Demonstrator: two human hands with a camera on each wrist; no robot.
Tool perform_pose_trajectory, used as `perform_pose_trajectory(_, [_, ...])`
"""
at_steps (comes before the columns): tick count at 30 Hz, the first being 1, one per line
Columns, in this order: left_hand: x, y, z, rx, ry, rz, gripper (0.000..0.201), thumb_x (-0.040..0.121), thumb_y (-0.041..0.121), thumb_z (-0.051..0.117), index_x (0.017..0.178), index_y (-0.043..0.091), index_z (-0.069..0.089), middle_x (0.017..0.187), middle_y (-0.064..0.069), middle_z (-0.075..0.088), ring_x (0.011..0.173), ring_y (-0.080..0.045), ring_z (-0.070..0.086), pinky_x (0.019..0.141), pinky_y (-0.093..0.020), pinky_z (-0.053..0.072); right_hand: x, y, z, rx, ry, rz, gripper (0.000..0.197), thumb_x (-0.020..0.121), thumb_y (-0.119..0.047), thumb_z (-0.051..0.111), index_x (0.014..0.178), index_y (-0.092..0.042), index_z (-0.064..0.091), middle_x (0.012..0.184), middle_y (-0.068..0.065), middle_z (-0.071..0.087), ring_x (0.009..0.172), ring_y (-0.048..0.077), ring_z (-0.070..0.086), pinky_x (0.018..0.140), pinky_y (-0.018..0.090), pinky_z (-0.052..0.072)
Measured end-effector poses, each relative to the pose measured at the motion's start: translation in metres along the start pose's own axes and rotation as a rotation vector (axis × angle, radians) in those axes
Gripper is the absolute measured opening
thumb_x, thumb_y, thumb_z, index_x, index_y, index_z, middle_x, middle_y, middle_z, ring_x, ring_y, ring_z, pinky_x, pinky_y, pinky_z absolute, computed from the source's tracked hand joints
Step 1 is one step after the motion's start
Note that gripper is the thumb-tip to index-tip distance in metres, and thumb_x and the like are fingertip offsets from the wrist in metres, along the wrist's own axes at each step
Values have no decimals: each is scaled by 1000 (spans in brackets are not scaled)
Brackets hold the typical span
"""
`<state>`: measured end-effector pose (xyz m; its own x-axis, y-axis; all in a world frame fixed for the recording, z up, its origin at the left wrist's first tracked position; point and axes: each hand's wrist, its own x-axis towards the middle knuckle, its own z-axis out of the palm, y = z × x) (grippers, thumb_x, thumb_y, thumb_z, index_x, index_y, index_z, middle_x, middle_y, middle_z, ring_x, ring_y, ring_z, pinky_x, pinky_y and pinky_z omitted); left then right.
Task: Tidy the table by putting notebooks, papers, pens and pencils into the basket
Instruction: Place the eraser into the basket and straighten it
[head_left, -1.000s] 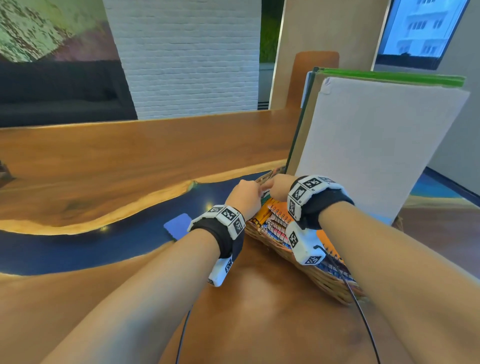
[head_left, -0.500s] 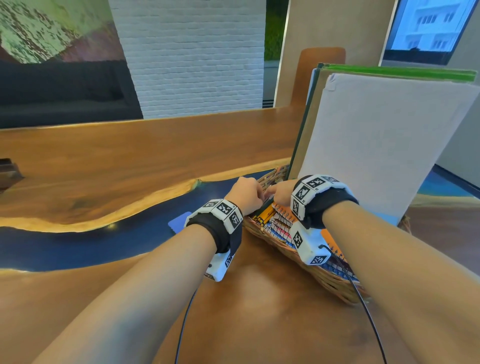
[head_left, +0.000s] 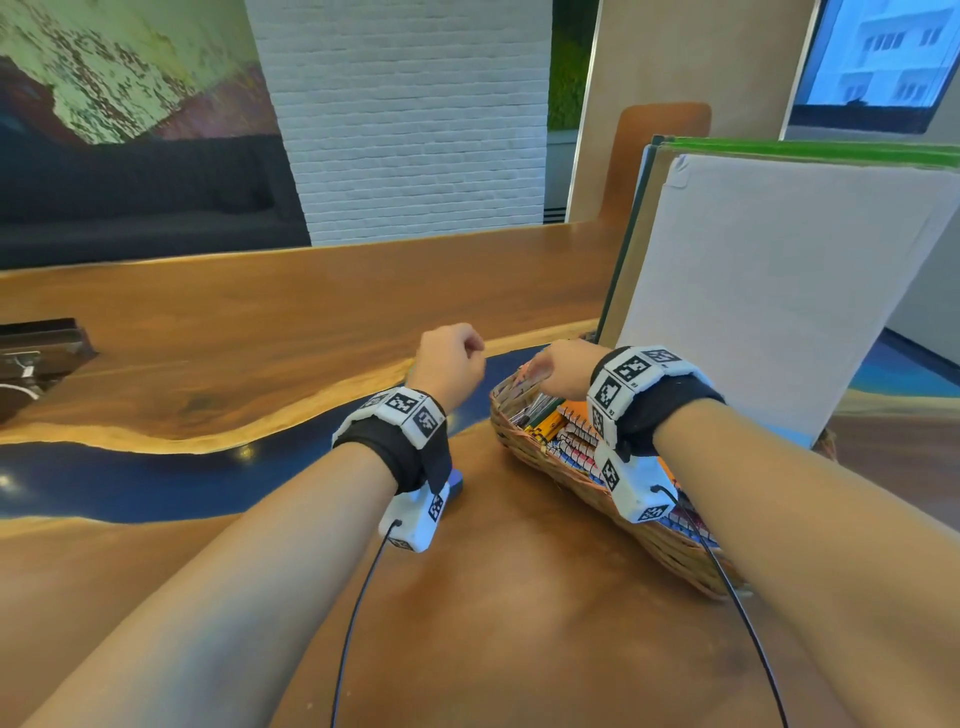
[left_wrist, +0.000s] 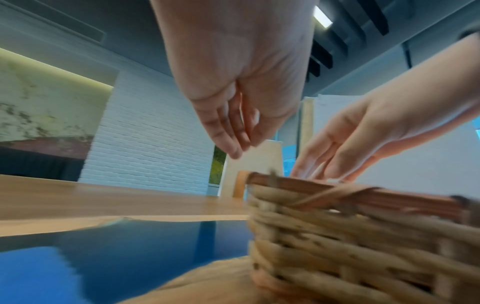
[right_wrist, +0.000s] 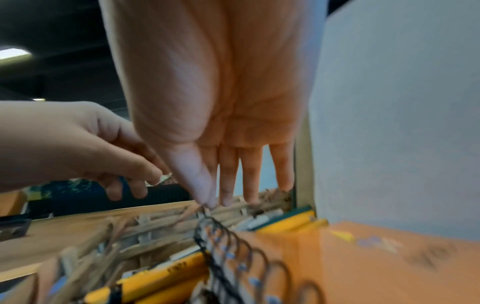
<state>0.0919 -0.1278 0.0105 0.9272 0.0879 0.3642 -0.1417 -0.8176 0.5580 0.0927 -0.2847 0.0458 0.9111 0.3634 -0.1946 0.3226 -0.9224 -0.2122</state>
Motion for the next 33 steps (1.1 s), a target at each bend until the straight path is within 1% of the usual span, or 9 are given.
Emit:
perform_pose_trajectory(4, [-7, -32, -15, 60, -57, -221, 21, 85, 1, 45, 91, 5, 65, 91, -12, 63, 87, -30, 57, 72, -28, 43, -5, -30, -4, 191, 77, -101, 32, 93, -8, 44, 119, -14, 63, 126, 5, 61, 115, 22, 56, 96, 29, 46])
perform_pose_trajectory(9, [-21, -67, -22, 229, -335, -410, 27, 89, 4, 46, 66, 16, 43, 64, -1, 38, 61, -19, 39, 58, -27, 34, 0, -70, 16, 282, 34, -126, 23, 90, -10, 54, 108, -6, 69, 112, 12, 67, 99, 24, 63, 81, 31, 51])
perform_pose_trajectory(12, [-29, -82, -20, 313, -411, -405, 12, 94, 10, 47, 98, 8, 58, 97, -10, 61, 92, -26, 55, 79, -33, 46, 7, -82, 47, 152, -105, -76, 23, 84, -26, 67, 87, -3, 65, 89, 12, 67, 75, 22, 60, 65, 31, 49])
perform_pose_trajectory(14, [-35, -92, -19, 346, -427, -392, 28, 96, 14, 45, 121, 6, 54, 128, -13, 56, 114, -28, 53, 93, -34, 43, 10, -86, 69, 61, -167, -27, 38, 82, -40, 67, 68, -11, 46, 68, 3, 51, 60, 17, 48, 52, 27, 37])
perform_pose_trajectory(18, [-42, -103, -16, 275, -413, -330, 43, 96, 18, 43, 139, 10, 44, 142, -11, 47, 130, -28, 43, 101, -31, 35, 11, -91, 96, -23, -172, -14, 50, 73, -58, 66, 82, -13, 48, 78, 2, 53, 77, 24, 54, 65, 29, 41])
perform_pose_trajectory(21, [-43, -104, -18, 215, -378, -351, 37, 94, 21, 48, 129, 12, 52, 133, -9, 53, 123, -27, 49, 95, -30, 39, 12, -96, 98, 47, -188, -19, 49, 66, -55, 69, 89, -14, 56, 85, 5, 59, 77, 25, 57, 69, 31, 45])
perform_pose_trajectory(25, [-40, -101, -20, 196, -385, -383, 27, 93, 31, 51, 71, 16, 50, 75, -6, 50, 73, -25, 48, 58, -28, 35, 11, -99, 106, 100, -194, -43, 56, 61, -51, 73, 100, -13, 61, 95, 6, 66, 86, 24, 64, 82, 36, 54])
perform_pose_trajectory(28, [-38, -96, -24, 105, -369, -417, 32, 94, 36, 49, 72, 13, 47, 64, -4, 43, 56, -20, 40, 51, -27, 29, 4, -95, 100, 126, -202, -38, 52, 65, -49, 74, 96, -11, 57, 88, 5, 60, 79, 23, 59, 71, 33, 48])
perform_pose_trajectory(33, [-32, -64, -54, -170, -213, -359, 36, 92, 44, 53, 80, 11, 59, 67, -3, 52, 60, -18, 50, 50, -24, 41, -10, -87, 55, 207, -80, -19, 43, 69, -45, 73, 69, -14, 44, 66, 1, 41, 57, 17, 41, 51, 27, 30])
